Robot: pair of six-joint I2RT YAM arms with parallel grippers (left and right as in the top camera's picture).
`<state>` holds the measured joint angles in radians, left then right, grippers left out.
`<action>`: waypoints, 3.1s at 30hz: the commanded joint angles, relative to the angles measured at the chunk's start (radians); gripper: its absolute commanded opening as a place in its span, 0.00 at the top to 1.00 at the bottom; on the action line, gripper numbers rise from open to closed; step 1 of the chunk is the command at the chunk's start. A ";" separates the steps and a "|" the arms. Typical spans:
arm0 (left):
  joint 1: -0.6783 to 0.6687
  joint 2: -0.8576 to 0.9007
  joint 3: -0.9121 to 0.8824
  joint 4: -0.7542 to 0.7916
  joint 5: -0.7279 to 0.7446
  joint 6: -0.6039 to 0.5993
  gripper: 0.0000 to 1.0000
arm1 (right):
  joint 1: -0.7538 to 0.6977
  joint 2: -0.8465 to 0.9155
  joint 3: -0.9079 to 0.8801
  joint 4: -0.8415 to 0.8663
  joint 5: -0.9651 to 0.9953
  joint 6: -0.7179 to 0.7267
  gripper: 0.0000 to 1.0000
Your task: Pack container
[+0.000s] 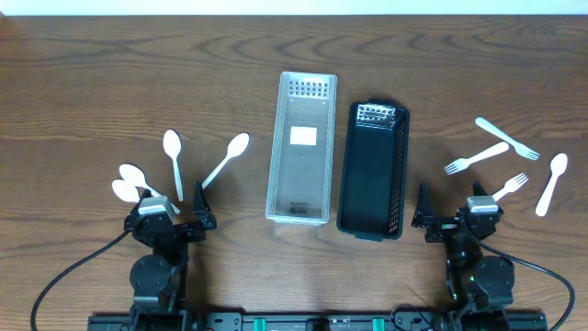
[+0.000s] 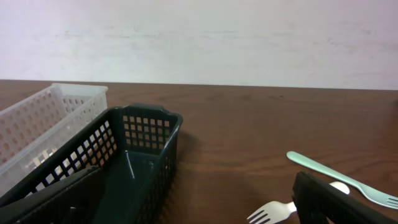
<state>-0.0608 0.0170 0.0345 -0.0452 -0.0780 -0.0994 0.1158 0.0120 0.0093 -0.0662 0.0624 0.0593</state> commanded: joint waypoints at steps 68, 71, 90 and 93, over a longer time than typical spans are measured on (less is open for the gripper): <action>-0.002 0.646 0.851 -0.678 0.018 -0.066 0.02 | -0.024 0.695 0.727 -0.595 0.001 0.070 0.01; -0.002 0.805 1.001 -0.805 0.018 -0.066 0.02 | -0.044 0.908 0.941 -0.794 0.001 0.071 0.01; -0.002 1.191 1.078 -0.909 0.018 -0.066 0.02 | -0.047 1.591 1.168 -0.840 -0.109 0.108 0.85; -0.002 1.204 1.078 -0.909 0.018 -0.066 0.02 | -0.044 1.652 1.168 -0.800 -0.177 0.104 0.82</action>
<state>-0.0612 1.2110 1.0973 -0.9463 -0.0589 -0.1600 0.0788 1.6234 1.1641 -0.8848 -0.0231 0.1535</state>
